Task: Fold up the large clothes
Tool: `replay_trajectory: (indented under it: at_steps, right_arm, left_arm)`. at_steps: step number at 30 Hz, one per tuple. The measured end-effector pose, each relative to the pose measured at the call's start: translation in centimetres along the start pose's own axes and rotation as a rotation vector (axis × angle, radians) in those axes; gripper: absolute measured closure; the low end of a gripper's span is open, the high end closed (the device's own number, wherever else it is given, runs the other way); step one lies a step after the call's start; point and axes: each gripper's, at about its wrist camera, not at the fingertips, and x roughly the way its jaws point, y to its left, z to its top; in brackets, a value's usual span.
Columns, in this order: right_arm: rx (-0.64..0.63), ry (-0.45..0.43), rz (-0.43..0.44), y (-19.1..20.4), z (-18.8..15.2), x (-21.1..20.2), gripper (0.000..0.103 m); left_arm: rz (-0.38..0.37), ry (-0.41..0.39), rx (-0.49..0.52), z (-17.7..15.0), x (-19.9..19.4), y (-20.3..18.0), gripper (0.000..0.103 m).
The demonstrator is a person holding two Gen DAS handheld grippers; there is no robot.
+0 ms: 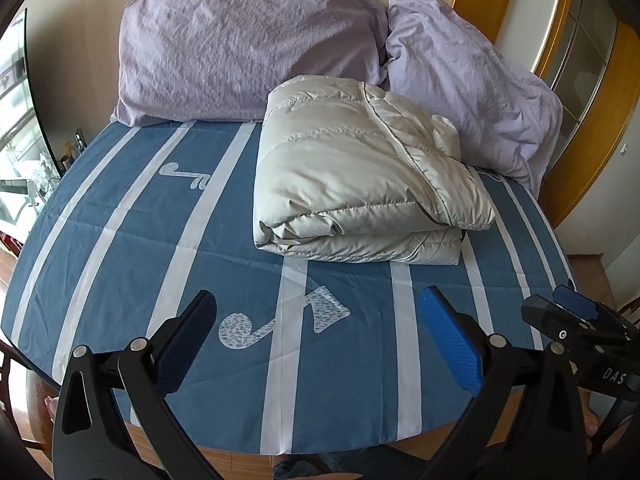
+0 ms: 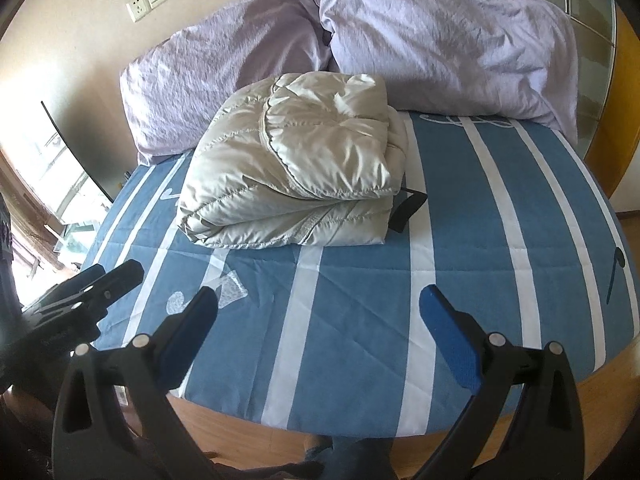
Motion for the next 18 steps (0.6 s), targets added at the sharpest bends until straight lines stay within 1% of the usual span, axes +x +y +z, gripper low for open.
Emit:
replay_trajectory:
  at_steps: [8, 18]
  right_arm:
    - [-0.002, -0.004, 0.002, -0.07, 0.05, -0.09, 0.002]
    - [-0.003, -0.007, 0.004, -0.14, 0.11, -0.11, 0.002]
  left_arm:
    - [-0.016, 0.0, -0.004, 0.01, 0.09, -0.3, 0.001]
    - [-0.018, 0.003, -0.004, -0.07, 0.13, -0.82, 0.001]
